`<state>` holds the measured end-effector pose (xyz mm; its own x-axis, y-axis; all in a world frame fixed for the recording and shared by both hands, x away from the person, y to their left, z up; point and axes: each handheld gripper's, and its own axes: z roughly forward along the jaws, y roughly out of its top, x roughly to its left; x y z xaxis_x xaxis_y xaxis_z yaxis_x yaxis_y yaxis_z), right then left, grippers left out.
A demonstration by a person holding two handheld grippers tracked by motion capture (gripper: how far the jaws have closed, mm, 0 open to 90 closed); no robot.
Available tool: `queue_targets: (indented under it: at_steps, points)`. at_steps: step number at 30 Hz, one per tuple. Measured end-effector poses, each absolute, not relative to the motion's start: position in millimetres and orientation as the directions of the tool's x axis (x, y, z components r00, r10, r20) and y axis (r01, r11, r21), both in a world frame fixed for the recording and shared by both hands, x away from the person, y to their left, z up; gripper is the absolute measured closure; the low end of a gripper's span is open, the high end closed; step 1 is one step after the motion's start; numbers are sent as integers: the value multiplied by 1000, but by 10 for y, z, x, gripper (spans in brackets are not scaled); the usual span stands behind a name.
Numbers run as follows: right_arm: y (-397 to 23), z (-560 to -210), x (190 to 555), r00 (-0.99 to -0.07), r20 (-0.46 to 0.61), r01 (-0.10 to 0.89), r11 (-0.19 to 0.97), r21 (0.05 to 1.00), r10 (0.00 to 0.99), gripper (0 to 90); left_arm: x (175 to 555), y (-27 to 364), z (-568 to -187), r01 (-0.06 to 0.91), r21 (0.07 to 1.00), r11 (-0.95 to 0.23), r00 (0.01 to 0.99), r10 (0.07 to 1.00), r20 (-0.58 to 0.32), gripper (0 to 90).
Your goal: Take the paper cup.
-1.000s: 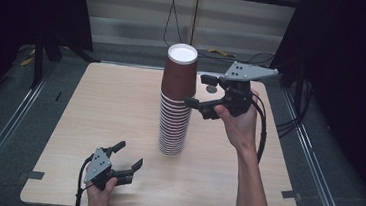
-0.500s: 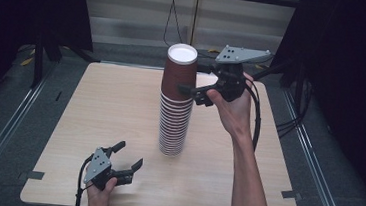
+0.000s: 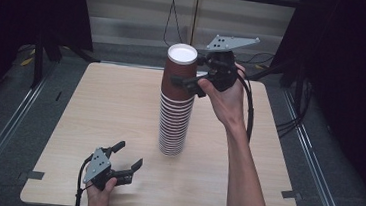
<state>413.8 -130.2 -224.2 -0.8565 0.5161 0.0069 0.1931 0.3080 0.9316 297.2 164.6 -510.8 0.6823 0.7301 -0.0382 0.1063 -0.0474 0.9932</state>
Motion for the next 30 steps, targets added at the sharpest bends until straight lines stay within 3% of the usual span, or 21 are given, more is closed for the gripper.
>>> queue_targets:
  at_steps: [17,30]
  points:
    - [-1230,-2202,4192,-856,9,198,312,929,517,182,2969,1647,-5111,109,993,-37,686,726,-48,163]
    - [-1280,-2143,4175,-860,17,165,247,955,511,188,2965,1651,-5111,102,994,-38,683,729,-42,163]
